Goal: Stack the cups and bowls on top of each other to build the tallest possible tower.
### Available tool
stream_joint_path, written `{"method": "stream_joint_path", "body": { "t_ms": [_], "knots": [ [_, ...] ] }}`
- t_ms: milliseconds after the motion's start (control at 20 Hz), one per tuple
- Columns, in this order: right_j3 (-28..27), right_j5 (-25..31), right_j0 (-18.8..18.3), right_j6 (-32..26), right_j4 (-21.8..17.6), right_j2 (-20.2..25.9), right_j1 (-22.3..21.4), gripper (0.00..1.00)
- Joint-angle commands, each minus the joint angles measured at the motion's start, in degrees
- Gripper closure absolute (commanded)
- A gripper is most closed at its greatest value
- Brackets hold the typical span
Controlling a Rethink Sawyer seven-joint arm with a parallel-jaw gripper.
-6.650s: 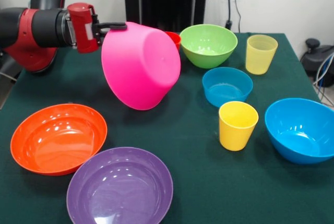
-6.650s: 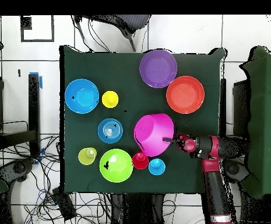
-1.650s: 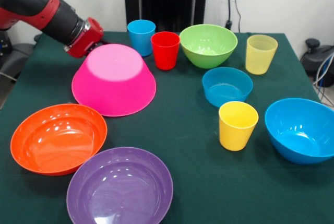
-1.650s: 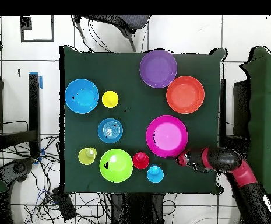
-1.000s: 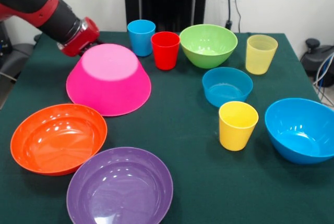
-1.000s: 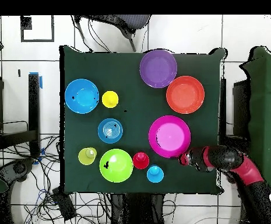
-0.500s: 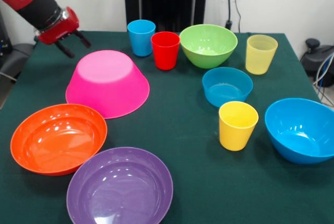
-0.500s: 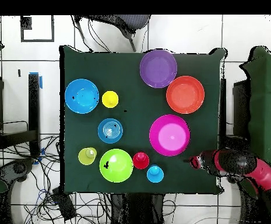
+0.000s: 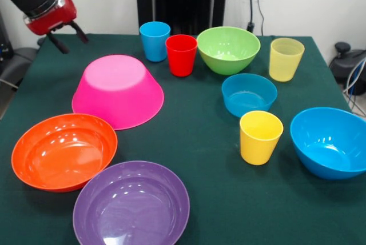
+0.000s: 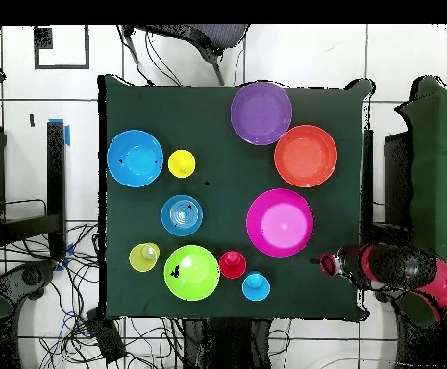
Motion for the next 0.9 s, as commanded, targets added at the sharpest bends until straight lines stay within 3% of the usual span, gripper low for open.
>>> {"method": "stream_joint_path", "body": {
  "t_ms": [50,250,450,700,900],
  "knots": [
    [5.64,-9.71,6.57,14.43,3.33,-1.74,-3.1,0.0],
    [8.21,-19.28,8.51,19.58,5.95,-0.39,-5.53,0.0],
    [8.33,-23.82,13.72,25.04,7.74,-2.54,-8.72,0.0],
    [10.04,-22.91,17.39,27.54,10.61,-3.48,-16.68,0.0],
    [9.74,-17.68,20.55,28.88,13.39,-4.45,-23.58,0.0]
  ]
}}
